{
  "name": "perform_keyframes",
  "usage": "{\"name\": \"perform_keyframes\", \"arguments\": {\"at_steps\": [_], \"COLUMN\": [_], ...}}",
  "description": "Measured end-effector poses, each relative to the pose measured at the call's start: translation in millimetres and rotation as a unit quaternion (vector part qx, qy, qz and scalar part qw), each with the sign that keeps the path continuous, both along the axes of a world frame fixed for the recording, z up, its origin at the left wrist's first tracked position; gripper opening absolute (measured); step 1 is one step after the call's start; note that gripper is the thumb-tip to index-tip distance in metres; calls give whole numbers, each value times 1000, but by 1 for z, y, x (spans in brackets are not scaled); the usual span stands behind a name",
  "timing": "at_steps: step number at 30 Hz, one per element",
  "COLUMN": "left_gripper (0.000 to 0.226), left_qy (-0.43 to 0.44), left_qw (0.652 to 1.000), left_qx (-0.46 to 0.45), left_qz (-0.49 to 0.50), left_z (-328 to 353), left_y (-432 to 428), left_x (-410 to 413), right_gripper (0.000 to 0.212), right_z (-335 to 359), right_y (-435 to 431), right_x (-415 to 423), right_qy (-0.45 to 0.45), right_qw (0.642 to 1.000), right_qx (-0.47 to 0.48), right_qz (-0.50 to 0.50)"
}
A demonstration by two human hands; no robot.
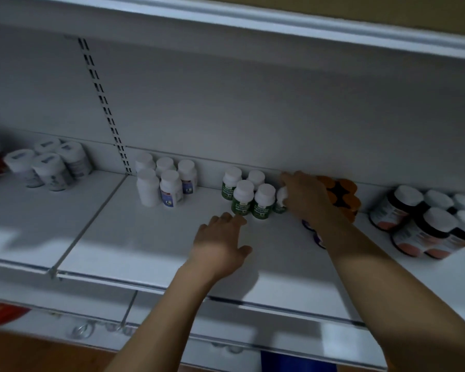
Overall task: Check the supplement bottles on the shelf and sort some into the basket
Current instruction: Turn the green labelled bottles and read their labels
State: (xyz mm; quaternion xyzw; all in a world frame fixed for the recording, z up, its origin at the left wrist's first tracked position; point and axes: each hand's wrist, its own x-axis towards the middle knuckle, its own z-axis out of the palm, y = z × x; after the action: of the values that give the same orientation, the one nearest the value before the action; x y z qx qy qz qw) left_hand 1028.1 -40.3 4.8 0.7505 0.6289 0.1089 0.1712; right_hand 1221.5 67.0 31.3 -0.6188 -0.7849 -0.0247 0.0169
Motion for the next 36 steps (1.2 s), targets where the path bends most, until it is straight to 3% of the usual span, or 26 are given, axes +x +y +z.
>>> {"name": "perform_keyframes", "arguments": {"at_steps": [3, 6, 9, 12, 15, 20, 23, 31, 36], "left_gripper": [60, 66, 73, 79, 79, 56, 54, 61, 70], "left_qy": [-12, -28, -53, -86, -143, -263, -311, -370, -364], "left_qw": [1000, 998, 996, 993, 987, 959, 944, 927, 930], "left_qx": [22, 58, 71, 69, 24, -36, -42, -18, 7], "left_qz": [2, -6, -9, -29, -69, -100, -98, -63, -45], "left_z": [-6, -3, 9, 18, 21, 29, 31, 44, 46], "left_y": [-14, -29, -43, -57, -65, -75, -83, -106, -114], "left_x": [14, 25, 33, 38, 42, 55, 65, 80, 76], "right_gripper": [31, 26, 24, 27, 33, 31, 34, 32, 33], "right_z": [4, 11, 13, 14, 21, 24, 21, 25, 28], "right_y": [-33, -74, -109, -139, -160, -184, -196, -209, -209], "right_x": [6, 12, 19, 24, 33, 53, 60, 66, 60], "right_qy": [64, 219, 401, 510, 559, 656, 701, 743, 741], "right_qw": [997, 973, 907, 850, 821, 747, 706, 663, 662], "right_qx": [25, 35, -28, -42, -48, -81, -77, -92, -102], "right_qz": [-32, -72, -124, -128, -107, -72, -57, 2, 41]}}
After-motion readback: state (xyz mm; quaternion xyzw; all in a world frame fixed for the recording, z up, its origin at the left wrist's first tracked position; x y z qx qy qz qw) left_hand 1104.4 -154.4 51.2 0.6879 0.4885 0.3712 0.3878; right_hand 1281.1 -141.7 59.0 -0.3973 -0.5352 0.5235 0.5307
